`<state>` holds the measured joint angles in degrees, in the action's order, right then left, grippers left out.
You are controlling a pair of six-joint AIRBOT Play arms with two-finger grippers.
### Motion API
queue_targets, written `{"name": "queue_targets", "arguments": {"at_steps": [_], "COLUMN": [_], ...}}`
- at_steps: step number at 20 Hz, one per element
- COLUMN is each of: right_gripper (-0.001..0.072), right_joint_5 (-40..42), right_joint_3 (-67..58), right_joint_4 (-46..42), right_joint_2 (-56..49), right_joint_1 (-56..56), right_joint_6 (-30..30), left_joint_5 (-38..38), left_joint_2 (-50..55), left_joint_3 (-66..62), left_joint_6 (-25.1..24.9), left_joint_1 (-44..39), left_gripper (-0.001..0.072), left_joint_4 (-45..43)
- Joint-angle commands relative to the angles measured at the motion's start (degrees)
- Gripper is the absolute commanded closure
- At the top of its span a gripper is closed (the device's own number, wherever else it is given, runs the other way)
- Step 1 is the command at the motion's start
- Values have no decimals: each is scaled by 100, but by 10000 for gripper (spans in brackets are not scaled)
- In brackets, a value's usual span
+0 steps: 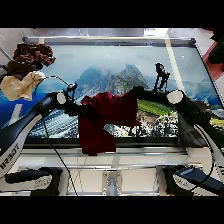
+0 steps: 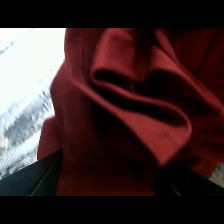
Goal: Fold the shirts.
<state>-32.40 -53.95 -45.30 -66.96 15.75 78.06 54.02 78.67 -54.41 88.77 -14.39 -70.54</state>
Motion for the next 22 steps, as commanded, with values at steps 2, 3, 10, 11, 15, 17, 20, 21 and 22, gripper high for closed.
{"name": "queue_targets", "arguments": {"at_steps": [2, 3, 10, 11, 15, 17, 20, 21, 22], "right_gripper": [692, 692, 692, 692, 691, 691, 691, 691, 691], "right_joint_5": [358, 363, 195, 120, 7, 13, 0, -24, -48], "right_joint_3": [-4, -4, -4, -4, -4, -4, -4, -4, -4], "right_joint_4": [-284, -273, -269, -271, -278, -280, -275, -275, -278], "right_joint_2": [2, 2, 2, 2, 2, 2, 2, 2, 2], "right_joint_1": [-57, -83, -111, -111, -111, -111, -111, -111, -111], "right_joint_6": [20, 20, 17, 17, 11, 9, 9, 9, 9], "left_joint_5": [1231, 1071, -1473, -1718, -1397, -1569, -1685, -1696, -1711], "left_joint_2": [-754, -929, -1080, -1075, -1075, -1071, -938, -916, -918], "left_joint_3": [415, 704, 1589, 1589, 1589, 1589, 1589, 1589, 1589], "left_joint_6": [-87, 72, 2594, 2765, 2785, 2791, 3036, 3021, 3010], "left_joint_1": [-323, -588, -2785, -2859, -2896, -3023, -3145, -3171, -3169], "left_gripper": [125, 125, 123, 123, 123, 123, 560, 693, 698], "left_joint_4": [278, 387, -1021, -1113, -1145, -1141, -1145, -1141, -1156]}}
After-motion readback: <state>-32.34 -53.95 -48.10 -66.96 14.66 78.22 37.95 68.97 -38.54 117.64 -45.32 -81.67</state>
